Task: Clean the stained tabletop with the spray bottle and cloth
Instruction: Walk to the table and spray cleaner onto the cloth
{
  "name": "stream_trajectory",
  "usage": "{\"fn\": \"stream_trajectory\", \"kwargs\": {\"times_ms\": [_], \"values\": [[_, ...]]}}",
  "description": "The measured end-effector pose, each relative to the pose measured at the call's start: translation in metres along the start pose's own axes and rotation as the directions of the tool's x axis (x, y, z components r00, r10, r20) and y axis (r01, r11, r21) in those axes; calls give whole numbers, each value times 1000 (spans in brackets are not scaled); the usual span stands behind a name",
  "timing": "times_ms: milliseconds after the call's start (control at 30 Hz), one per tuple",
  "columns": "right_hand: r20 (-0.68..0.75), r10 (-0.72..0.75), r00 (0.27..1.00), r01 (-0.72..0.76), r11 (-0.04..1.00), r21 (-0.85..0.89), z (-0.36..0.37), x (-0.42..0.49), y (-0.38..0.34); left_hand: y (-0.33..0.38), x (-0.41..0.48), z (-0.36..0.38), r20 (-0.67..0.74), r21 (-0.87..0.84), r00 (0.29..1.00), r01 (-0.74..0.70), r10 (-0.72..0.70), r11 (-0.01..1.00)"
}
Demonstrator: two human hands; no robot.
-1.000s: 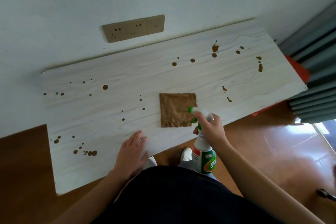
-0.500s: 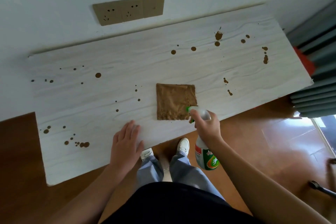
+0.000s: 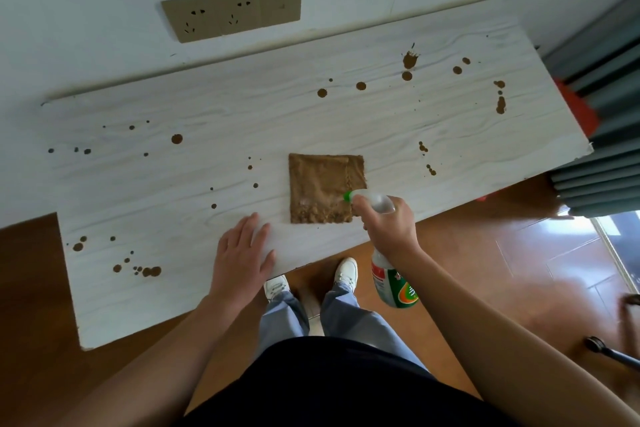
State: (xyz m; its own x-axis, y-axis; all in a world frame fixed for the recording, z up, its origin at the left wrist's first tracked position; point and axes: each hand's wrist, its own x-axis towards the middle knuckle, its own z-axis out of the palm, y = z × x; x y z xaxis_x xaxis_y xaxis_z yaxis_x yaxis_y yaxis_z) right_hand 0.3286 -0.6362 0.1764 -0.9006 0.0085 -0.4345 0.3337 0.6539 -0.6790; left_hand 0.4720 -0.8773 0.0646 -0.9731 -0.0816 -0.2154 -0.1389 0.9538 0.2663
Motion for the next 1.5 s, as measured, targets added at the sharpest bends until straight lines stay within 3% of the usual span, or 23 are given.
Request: {"fn": "stream_trajectory", "kwargs": {"times_ms": [233,533,967,1267,1500], "values": [[-37,5,999,0,989,146,-4,5,1,-2,3,6,29,23,1000,11,-11,1000],[-17,40,999,-36,982,183,-7,10,4,-1,3,7,26,18,1000,13,-13,1000],[-67,22,998,-15,995,97,-4,10,-5,-1,4,7,22,6,1000,19,-20,1000],[-99,118,988,-99,979,181,-16,19,2,-3,3,8,16,6,1000,11,-11,1000],[-104,119,987,-113,991,66,-27,20,22,-3,3,8,-8,4,1000,6,-6,1000]]}}
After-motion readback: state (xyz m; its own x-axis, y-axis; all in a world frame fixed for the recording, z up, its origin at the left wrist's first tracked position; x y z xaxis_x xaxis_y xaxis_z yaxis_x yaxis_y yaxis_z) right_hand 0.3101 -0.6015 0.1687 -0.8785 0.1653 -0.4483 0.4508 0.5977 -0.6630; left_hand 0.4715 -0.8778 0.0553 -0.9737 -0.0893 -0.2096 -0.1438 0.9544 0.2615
